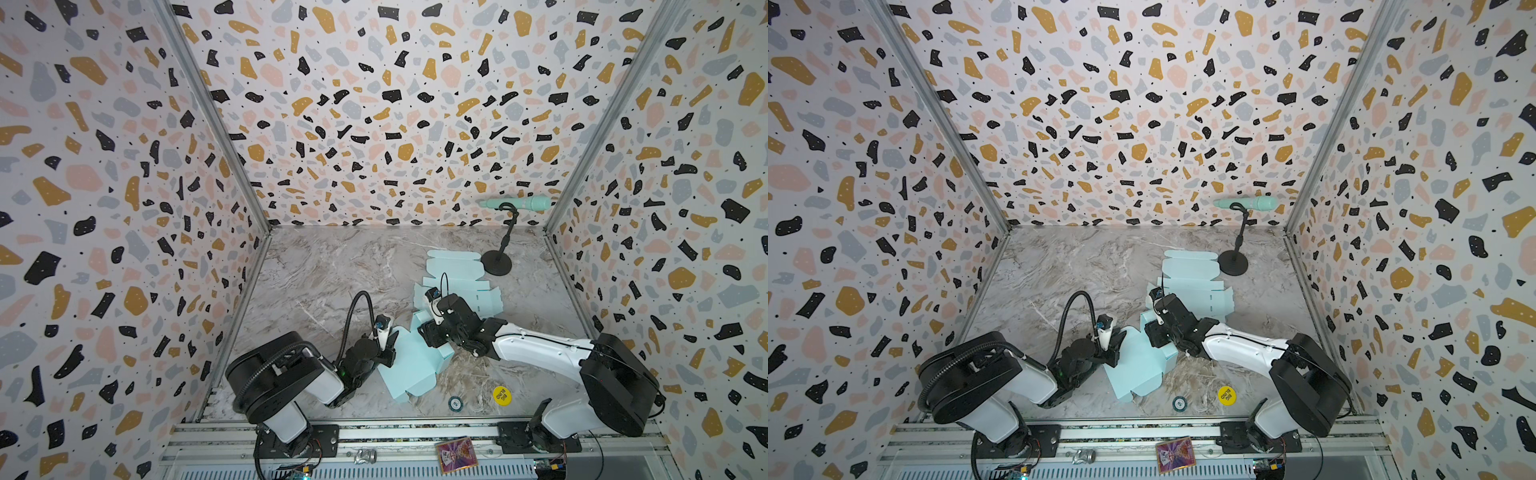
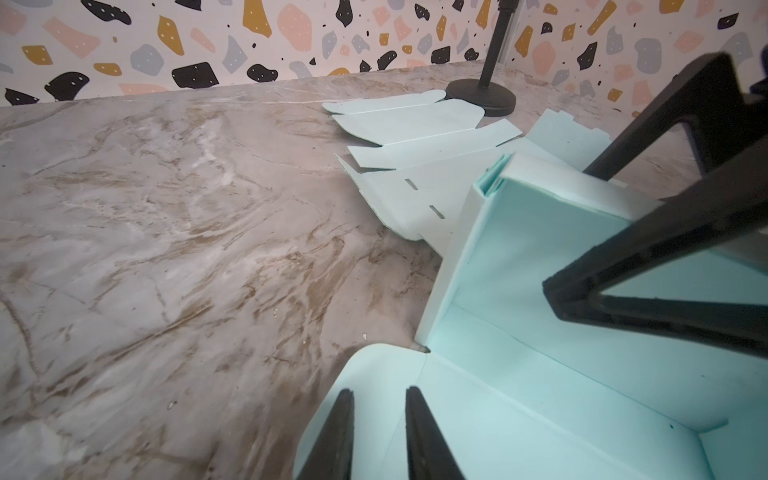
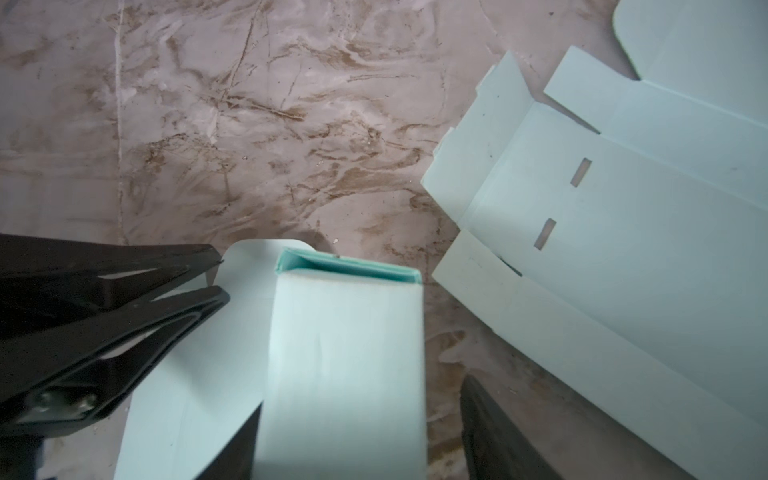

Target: Fold the paper box

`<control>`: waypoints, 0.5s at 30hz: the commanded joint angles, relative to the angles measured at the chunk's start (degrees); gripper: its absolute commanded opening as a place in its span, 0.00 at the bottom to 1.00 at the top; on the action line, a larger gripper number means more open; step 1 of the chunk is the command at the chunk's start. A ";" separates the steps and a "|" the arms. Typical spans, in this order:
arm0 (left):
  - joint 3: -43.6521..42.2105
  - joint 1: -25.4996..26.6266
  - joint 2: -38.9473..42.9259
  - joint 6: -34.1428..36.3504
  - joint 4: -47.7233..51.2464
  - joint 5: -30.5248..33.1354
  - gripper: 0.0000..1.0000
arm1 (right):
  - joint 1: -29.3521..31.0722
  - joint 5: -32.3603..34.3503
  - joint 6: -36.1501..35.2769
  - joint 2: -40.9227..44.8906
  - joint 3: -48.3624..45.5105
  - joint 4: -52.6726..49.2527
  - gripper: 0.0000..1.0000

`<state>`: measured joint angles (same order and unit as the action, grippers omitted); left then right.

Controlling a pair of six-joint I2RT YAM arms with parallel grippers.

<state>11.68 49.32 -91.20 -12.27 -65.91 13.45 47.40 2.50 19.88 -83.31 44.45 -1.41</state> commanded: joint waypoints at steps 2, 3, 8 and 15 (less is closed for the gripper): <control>-0.42 0.47 5.83 -4.01 3.67 -0.21 0.25 | -0.01 3.31 0.21 2.70 0.44 -3.57 0.62; 0.33 0.51 7.93 -5.60 7.89 0.43 0.26 | -0.34 3.39 0.48 2.99 0.00 -3.43 0.62; 4.73 0.60 21.10 -21.33 34.67 7.17 0.32 | -2.83 2.98 2.57 6.08 -3.51 -1.82 0.62; 6.16 0.67 32.96 -33.73 55.38 2.13 0.55 | -7.21 -0.63 3.79 9.08 -7.51 1.38 0.61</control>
<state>17.89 49.69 -60.75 -38.48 -22.17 17.85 41.32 3.38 22.33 -75.94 38.13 -1.63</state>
